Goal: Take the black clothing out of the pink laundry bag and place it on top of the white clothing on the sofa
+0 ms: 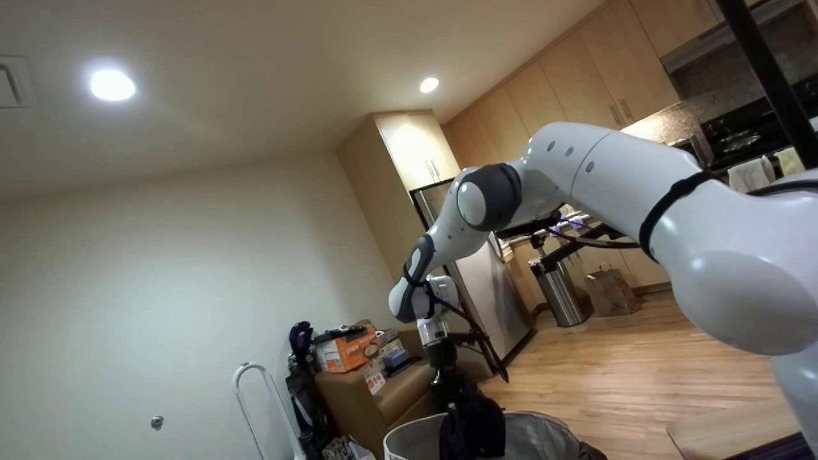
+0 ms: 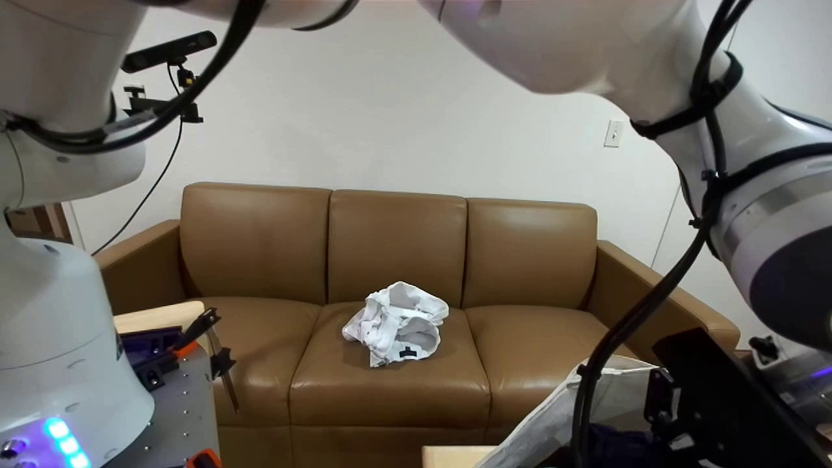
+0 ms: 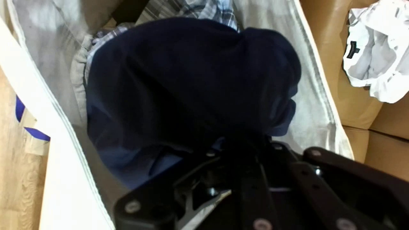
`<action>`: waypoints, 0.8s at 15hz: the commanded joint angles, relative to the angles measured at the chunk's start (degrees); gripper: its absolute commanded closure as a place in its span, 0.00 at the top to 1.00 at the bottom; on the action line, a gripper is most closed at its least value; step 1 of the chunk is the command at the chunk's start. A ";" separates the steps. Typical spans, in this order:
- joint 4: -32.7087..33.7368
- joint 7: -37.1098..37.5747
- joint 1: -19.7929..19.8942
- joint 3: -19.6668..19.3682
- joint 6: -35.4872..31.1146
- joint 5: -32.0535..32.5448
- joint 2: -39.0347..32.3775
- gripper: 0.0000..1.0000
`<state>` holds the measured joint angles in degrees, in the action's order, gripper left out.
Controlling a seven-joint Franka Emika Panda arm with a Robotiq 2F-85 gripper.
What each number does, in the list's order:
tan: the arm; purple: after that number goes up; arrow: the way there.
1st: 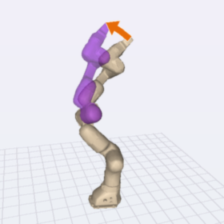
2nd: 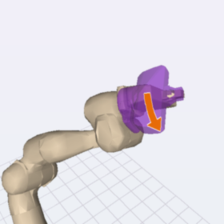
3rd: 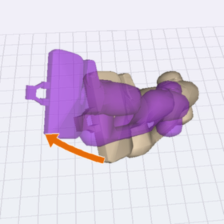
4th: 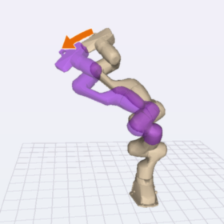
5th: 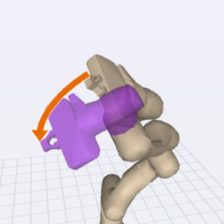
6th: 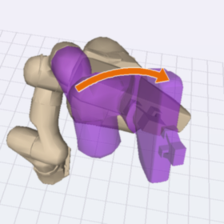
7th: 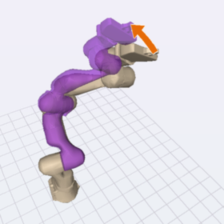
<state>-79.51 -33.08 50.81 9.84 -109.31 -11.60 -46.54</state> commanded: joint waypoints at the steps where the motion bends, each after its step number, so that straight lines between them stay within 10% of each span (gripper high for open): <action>1: -0.02 -1.13 -2.21 -3.02 0.52 -2.18 0.34 0.05; 12: 0.40 -2.36 -14.61 0.67 -4.68 7.74 15.78 0.04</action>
<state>-76.65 -33.42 39.04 9.16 -114.22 -6.54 -36.31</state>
